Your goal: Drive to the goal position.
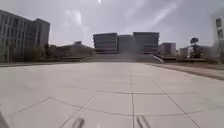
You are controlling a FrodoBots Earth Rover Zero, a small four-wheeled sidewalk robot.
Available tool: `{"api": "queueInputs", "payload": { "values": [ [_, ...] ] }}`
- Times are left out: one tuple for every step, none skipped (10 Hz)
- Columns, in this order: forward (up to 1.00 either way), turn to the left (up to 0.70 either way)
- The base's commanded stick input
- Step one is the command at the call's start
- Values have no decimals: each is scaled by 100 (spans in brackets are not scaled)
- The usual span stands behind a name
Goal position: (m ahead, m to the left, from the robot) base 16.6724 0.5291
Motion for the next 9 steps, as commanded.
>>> {"api": "queueInputs", "payload": {
  "values": [
    [70,0],
    [70,0],
    [70,0],
    [70,0],
    [70,0],
    [70,0],
    [70,0],
    [70,0],
    [70,0]
  ]
}}
